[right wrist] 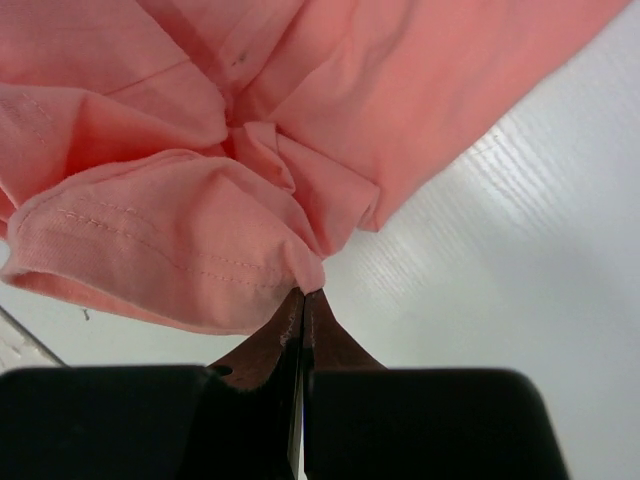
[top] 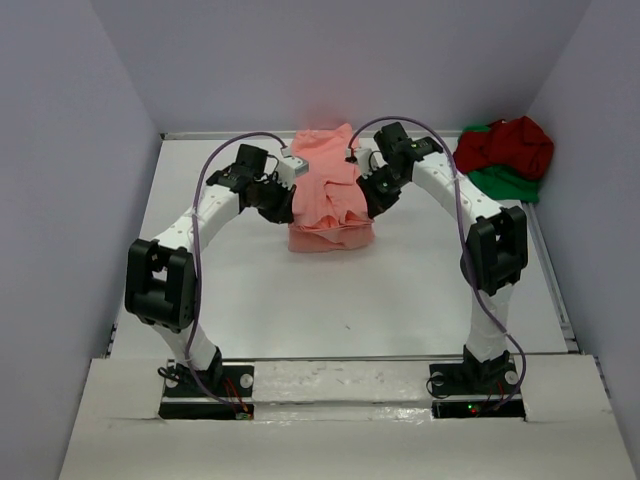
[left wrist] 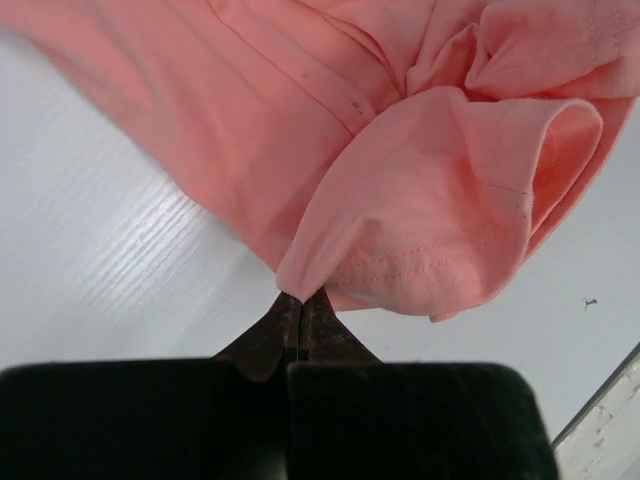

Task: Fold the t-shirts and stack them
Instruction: Fold the folded rectangular tshirt in 1/3 of the way

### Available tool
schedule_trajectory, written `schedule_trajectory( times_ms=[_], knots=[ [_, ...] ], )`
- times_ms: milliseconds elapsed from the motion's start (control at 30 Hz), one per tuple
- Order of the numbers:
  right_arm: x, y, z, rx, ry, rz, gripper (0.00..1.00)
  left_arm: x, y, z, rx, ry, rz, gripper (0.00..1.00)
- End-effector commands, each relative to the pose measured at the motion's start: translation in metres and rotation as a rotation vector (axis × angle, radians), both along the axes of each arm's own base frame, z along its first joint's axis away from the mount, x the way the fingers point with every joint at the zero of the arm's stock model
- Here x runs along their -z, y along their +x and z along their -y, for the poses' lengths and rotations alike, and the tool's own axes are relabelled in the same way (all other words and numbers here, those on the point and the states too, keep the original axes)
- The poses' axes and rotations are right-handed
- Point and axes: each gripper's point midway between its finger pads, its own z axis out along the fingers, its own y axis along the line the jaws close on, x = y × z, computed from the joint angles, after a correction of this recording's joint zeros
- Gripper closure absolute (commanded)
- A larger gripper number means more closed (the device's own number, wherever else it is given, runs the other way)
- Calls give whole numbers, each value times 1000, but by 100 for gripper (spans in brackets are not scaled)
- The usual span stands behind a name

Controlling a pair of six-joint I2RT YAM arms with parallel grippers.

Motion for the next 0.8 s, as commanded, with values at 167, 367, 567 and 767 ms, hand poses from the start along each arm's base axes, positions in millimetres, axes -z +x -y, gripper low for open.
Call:
schedule_trajectory(
  times_ms=[167, 367, 567, 767],
  knots=[
    [-10, 53, 8, 99, -44, 197, 100, 11, 29, -1, -67, 11, 48, 100],
    [-1, 63, 5, 93, -50, 197, 100, 17, 37, 6, -54, -1, 27, 100],
    [21, 76, 5, 104, -64, 172, 100, 13, 50, 4, -79, 9, 69, 100],
    [30, 93, 4, 107, -62, 186, 100, 20, 61, 1, -113, 27, 93, 100]
  ],
)
